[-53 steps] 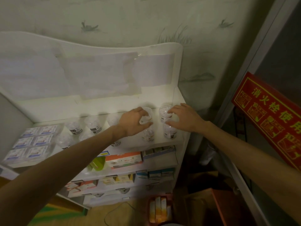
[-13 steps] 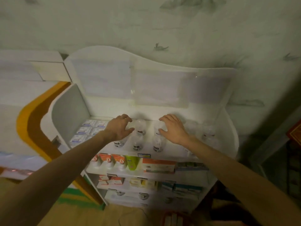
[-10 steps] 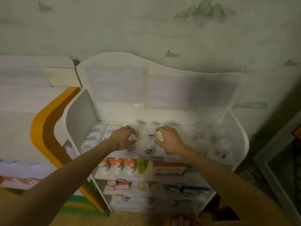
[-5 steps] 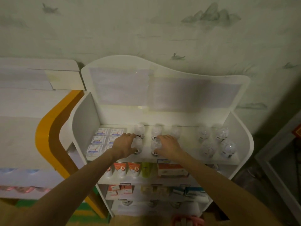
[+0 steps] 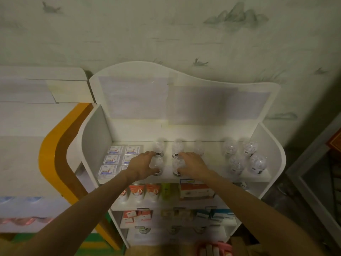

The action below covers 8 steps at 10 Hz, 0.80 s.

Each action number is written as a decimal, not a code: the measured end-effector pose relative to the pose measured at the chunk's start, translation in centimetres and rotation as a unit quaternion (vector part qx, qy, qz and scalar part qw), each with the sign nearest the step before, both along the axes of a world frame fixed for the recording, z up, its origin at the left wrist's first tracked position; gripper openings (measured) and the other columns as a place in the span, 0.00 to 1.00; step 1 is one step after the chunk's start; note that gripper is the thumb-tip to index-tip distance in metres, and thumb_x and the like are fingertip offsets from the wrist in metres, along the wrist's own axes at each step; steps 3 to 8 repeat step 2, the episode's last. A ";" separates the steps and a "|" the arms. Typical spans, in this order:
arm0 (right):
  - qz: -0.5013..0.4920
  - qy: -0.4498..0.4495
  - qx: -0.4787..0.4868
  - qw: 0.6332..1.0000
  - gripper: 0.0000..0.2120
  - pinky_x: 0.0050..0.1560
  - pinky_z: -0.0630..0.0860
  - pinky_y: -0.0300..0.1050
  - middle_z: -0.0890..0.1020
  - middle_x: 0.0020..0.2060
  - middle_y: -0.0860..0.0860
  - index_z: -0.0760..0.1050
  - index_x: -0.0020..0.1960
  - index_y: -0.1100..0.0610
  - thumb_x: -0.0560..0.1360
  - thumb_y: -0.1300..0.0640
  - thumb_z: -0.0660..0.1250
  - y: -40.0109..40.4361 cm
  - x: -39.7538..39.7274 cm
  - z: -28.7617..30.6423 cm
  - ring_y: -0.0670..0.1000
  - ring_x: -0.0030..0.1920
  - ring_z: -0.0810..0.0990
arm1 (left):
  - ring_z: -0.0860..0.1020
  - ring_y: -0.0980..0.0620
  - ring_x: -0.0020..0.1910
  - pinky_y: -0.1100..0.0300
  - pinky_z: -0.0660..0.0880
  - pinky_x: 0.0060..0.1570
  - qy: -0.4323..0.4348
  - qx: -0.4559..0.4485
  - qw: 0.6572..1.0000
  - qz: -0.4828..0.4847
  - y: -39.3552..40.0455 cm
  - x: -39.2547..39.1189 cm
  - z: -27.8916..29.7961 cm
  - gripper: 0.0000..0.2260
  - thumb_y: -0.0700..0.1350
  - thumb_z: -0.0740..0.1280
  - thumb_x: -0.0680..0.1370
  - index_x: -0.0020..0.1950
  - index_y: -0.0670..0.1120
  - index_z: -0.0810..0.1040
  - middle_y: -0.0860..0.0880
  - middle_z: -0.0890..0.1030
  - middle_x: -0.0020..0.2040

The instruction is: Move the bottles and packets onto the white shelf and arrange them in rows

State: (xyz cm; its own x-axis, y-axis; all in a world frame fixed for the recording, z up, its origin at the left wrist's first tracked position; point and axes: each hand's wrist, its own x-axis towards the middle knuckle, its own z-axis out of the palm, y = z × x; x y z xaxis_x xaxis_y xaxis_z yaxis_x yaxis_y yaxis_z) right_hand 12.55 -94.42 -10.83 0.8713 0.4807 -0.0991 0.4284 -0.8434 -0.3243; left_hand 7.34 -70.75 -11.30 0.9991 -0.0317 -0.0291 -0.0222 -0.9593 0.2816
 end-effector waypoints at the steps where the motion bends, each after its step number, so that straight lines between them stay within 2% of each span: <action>1: 0.007 -0.006 -0.006 1.000 0.33 0.64 0.69 0.50 0.74 0.67 0.51 0.65 0.72 0.52 0.71 0.44 0.70 0.1 0.0 -0.2 0.55 0.67 0.71 | 0.74 0.47 0.64 0.50 0.75 0.58 -0.015 0.013 1.000 -0.012 0.2 0.0 0.0 0.30 0.61 0.70 0.74 0.72 0.50 0.69 0.50 0.73 0.70; 2: 0.019 -0.014 -0.035 0.999 0.41 0.72 0.63 0.54 0.65 0.75 0.52 0.57 0.78 0.53 0.72 0.38 0.67 0.4 0.2 0.4 0.55 0.74 0.63 | 0.70 0.45 0.68 0.49 0.73 0.61 -0.047 0.034 0.998 -0.034 1.0 0.4 1.0 0.29 0.60 0.66 0.77 0.73 0.46 0.67 0.48 0.66 0.74; 8: 0.019 -0.014 -0.035 0.999 0.41 0.72 0.63 0.54 0.65 0.75 0.52 0.57 0.78 0.53 0.72 0.38 0.67 0.4 0.2 0.4 0.55 0.74 0.63 | 0.70 0.45 0.68 0.49 0.73 0.61 -0.047 0.034 0.998 -0.034 1.0 0.4 1.0 0.29 0.60 0.66 0.77 0.73 0.46 0.67 0.48 0.66 0.74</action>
